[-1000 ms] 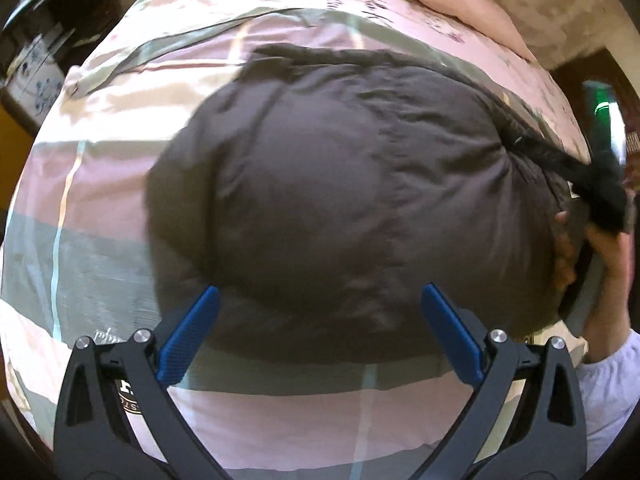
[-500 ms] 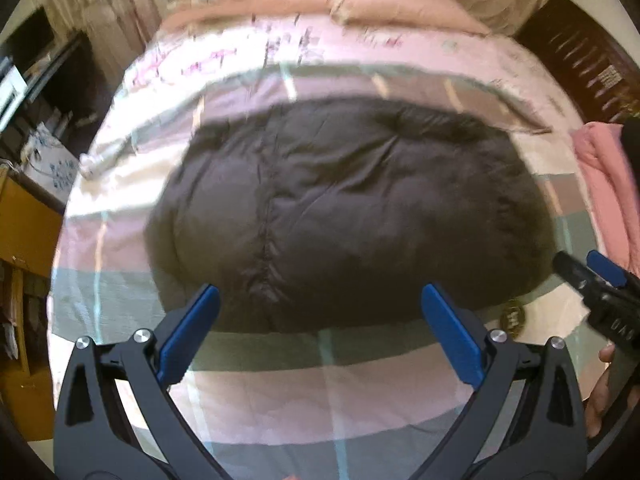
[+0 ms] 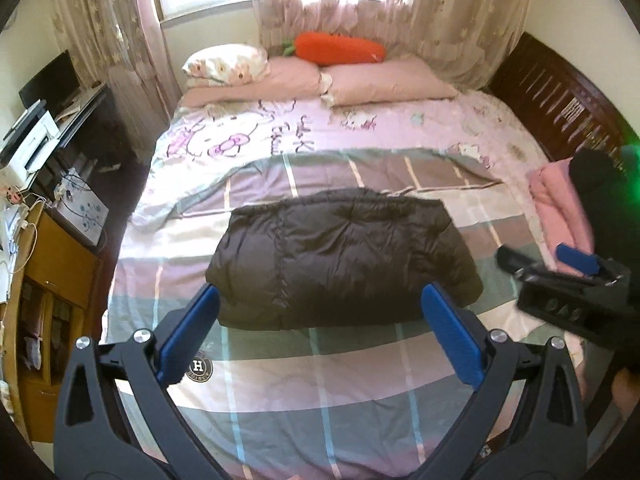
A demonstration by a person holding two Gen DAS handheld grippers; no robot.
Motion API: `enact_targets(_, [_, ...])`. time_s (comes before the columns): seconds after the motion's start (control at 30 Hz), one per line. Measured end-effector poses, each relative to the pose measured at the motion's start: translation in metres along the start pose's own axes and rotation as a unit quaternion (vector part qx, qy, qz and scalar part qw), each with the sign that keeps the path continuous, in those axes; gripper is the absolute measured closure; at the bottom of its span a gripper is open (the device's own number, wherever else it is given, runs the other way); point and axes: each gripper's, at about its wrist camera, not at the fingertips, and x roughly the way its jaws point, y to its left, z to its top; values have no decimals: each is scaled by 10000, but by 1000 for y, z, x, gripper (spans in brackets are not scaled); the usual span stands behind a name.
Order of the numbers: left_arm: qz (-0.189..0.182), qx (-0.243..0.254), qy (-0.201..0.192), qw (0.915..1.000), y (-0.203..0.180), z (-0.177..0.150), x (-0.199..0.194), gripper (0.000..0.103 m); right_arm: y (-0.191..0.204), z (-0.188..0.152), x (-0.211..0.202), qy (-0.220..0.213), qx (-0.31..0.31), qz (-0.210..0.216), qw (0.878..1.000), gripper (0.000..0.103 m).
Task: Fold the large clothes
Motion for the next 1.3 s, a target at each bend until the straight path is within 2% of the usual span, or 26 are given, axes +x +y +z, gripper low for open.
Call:
enact_targets(0.23, [-123, 67, -3, 9999, -2, 9, -42, 2, 29, -6, -38, 60, -168, -114, 9998, 4])
enact_targets(0.63, [-67, 40, -99, 9999, 5, 9, -63, 2, 42, -10, -56, -4, -245, -209, 9995, 4])
enact_targets(0.93, [101, 85, -229, 9996, 3, 0, -76, 2, 40, -16, -66, -74, -281, -332, 9990, 4])
enact_targets(1.07, [552, 203, -410, 9974, -1, -5, -83, 2, 42, -23, -70, -118, -319, -419, 9985, 4])
enact_targets(1.13, [656, 257, -419, 9966, -2, -7, -84, 2, 41, -26, -70, -126, -320, -456, 9984, 4])
enact_targets(1.3, [583, 230, -353, 9974, 1, -12, -84, 2, 44, -31, -70, -106, -341, -474, 9982, 4])
